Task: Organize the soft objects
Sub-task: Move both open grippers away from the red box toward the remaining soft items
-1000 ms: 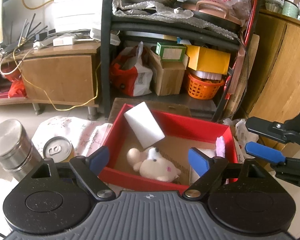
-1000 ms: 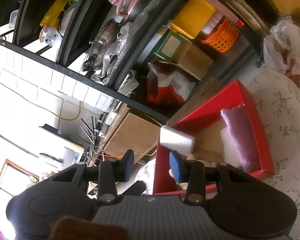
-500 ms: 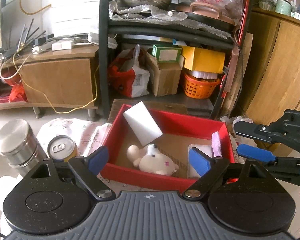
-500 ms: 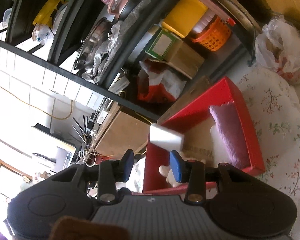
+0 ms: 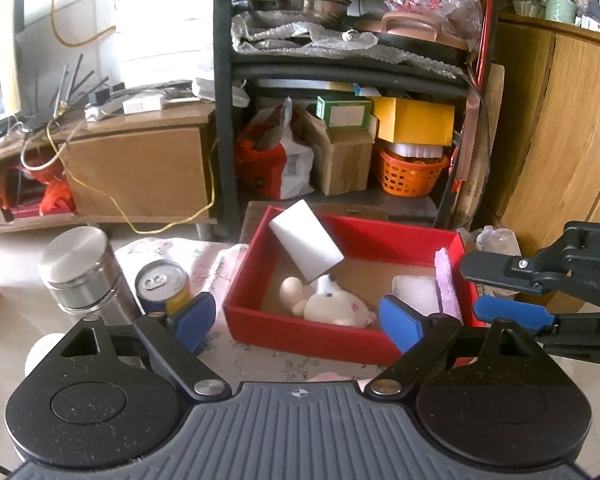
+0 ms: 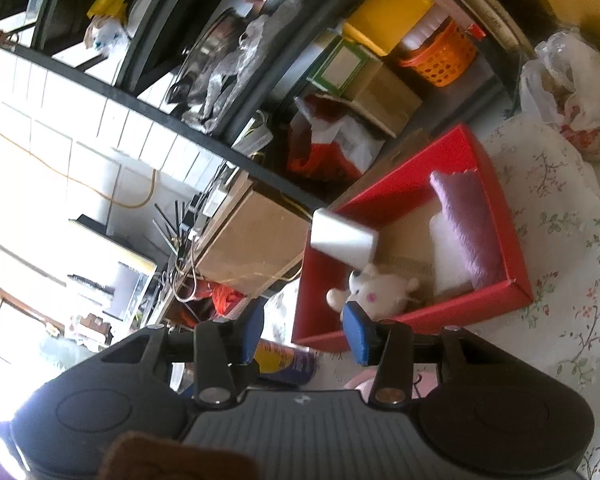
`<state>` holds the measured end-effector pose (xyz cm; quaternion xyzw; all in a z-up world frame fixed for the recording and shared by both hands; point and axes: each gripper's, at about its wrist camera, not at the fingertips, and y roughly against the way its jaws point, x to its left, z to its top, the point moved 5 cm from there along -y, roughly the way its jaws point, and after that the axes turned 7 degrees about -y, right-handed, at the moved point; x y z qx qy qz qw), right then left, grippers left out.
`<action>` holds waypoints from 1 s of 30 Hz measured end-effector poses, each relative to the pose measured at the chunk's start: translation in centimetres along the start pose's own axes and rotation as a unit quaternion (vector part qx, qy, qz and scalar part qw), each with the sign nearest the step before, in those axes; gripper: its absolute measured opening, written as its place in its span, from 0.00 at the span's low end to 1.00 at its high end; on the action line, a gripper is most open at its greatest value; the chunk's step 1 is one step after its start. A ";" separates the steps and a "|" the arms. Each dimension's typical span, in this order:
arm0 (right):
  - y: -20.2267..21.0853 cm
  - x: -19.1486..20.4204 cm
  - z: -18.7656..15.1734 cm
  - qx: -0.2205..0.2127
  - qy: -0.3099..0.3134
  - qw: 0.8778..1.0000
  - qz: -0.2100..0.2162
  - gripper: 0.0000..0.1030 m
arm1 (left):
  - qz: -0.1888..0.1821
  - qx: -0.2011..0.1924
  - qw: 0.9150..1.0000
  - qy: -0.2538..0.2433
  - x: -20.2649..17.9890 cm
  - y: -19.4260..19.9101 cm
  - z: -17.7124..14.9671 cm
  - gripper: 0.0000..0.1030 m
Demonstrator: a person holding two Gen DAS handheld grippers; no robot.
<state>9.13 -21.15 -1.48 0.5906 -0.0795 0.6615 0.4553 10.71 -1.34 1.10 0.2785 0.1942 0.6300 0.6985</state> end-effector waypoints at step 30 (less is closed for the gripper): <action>-0.8 1.6 -3.9 0.049 0.036 0.998 0.005 0.16 | 0.050 -0.003 0.999 -0.011 2.0 3.2 -3.1 0.88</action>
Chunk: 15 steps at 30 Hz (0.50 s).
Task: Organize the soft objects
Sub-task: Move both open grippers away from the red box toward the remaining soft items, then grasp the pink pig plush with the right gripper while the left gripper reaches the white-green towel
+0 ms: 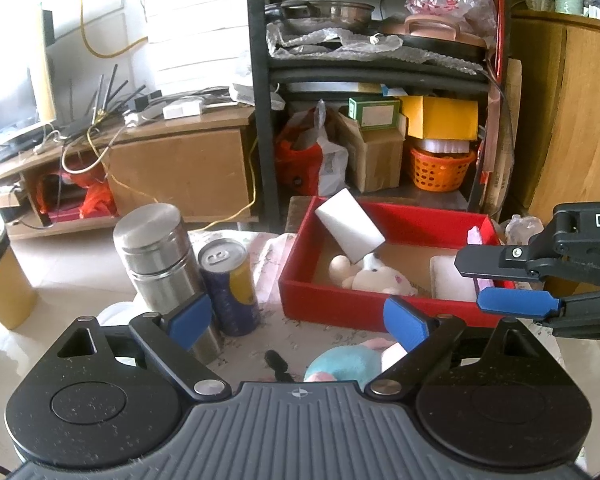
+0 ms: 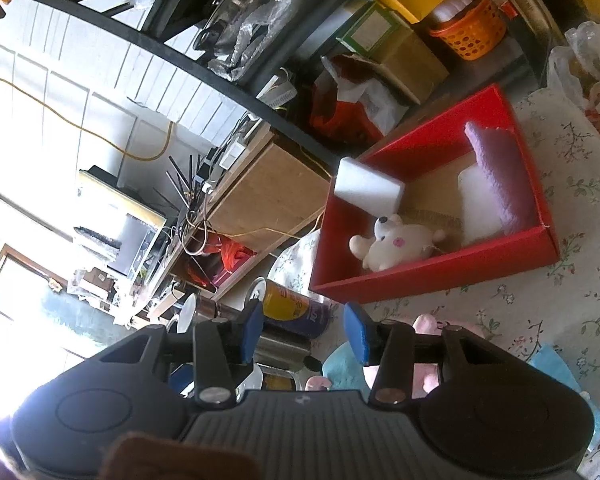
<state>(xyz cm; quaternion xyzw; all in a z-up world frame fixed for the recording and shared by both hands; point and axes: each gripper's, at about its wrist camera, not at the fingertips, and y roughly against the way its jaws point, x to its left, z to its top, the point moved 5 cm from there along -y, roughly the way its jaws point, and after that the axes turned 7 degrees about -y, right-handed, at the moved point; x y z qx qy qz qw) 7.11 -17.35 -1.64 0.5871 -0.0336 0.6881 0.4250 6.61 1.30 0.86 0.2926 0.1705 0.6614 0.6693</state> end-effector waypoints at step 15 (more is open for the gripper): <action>-1.0 0.0 -1.8 0.028 0.028 0.999 -0.022 0.19 | 0.000 0.035 0.999 -0.009 0.2 -0.3 -2.5 0.89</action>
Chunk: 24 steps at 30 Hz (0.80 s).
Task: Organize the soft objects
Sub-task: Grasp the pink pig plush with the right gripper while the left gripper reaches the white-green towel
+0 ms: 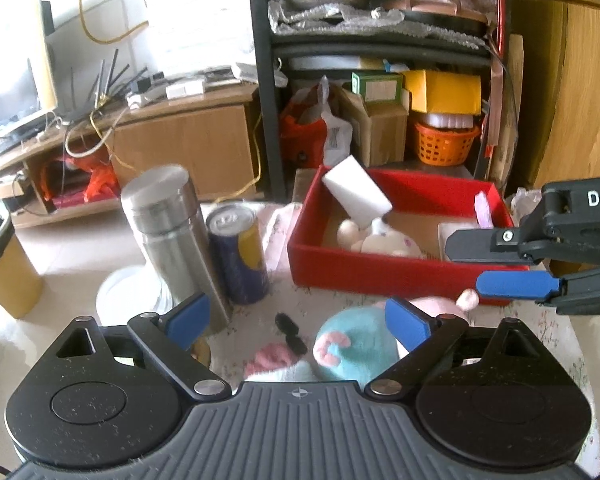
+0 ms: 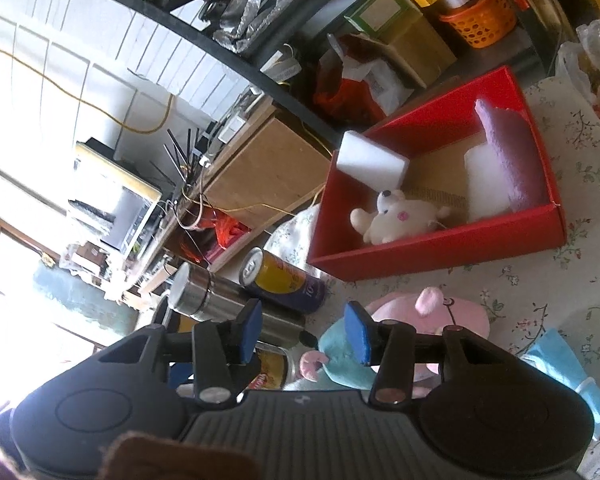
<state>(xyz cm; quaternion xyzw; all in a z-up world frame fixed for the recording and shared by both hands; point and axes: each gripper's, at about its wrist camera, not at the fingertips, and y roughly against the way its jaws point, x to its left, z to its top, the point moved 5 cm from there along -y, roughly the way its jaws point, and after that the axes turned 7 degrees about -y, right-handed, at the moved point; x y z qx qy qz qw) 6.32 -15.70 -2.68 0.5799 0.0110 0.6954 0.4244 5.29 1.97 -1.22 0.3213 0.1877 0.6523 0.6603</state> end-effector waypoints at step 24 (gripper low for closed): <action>-0.8 -1.9 -1.7 0.039 0.027 0.997 -0.060 0.25 | -0.064 0.195 0.976 0.077 2.0 -7.3 -8.8 0.70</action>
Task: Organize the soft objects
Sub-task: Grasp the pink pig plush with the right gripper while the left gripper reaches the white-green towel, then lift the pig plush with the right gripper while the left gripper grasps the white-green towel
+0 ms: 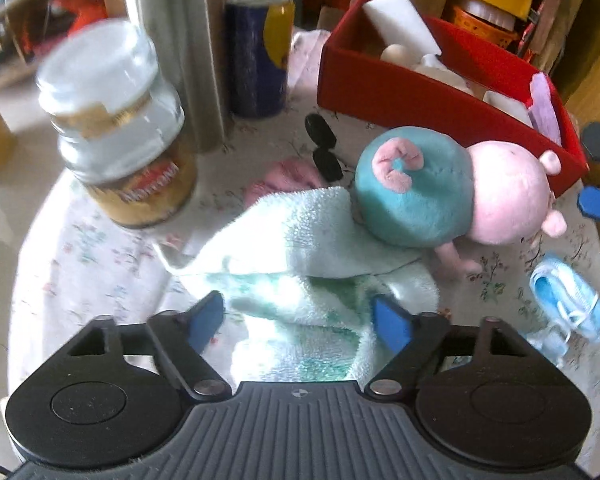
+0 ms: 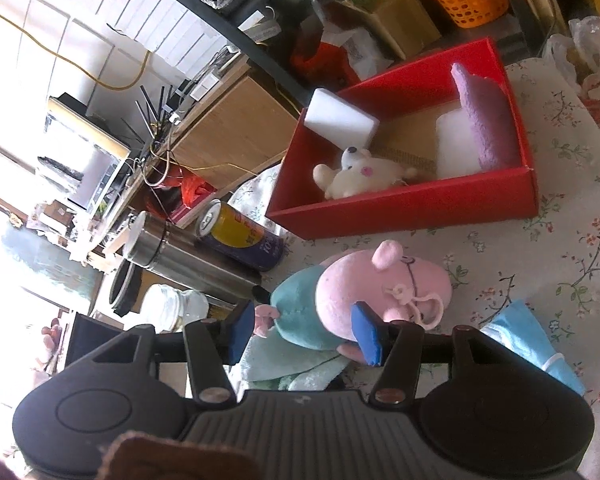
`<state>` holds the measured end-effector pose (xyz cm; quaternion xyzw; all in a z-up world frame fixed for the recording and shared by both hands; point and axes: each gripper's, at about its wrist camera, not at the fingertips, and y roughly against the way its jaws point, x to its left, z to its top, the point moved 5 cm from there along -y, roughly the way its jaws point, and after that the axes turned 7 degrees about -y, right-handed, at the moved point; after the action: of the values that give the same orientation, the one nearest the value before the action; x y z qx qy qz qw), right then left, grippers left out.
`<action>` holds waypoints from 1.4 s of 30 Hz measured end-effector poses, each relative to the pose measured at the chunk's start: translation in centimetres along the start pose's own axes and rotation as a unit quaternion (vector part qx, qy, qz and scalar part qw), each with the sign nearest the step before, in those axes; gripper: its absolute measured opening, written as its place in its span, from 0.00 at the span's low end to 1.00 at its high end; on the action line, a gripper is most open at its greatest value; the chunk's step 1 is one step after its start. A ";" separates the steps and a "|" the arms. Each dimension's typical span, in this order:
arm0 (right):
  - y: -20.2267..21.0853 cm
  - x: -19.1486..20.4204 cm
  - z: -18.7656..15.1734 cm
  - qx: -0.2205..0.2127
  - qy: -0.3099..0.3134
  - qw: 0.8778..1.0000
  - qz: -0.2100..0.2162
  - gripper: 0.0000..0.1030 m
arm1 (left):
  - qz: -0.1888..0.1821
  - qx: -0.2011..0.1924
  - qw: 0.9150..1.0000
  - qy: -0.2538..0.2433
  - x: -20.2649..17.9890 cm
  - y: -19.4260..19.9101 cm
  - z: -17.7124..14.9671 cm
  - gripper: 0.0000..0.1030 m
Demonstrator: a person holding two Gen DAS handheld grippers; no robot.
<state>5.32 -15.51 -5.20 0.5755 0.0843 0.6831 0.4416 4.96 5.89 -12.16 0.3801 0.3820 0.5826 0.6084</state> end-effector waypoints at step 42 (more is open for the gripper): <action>-8.6 0.6 0.6 -0.018 0.144 0.975 -0.167 0.57 | -0.097 0.031 0.993 0.067 0.8 0.5 -0.8 0.36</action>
<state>10.25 -10.23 -9.89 0.4409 0.2291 0.6768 0.5432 4.05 6.74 -12.11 0.3204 0.4743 0.5331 0.6231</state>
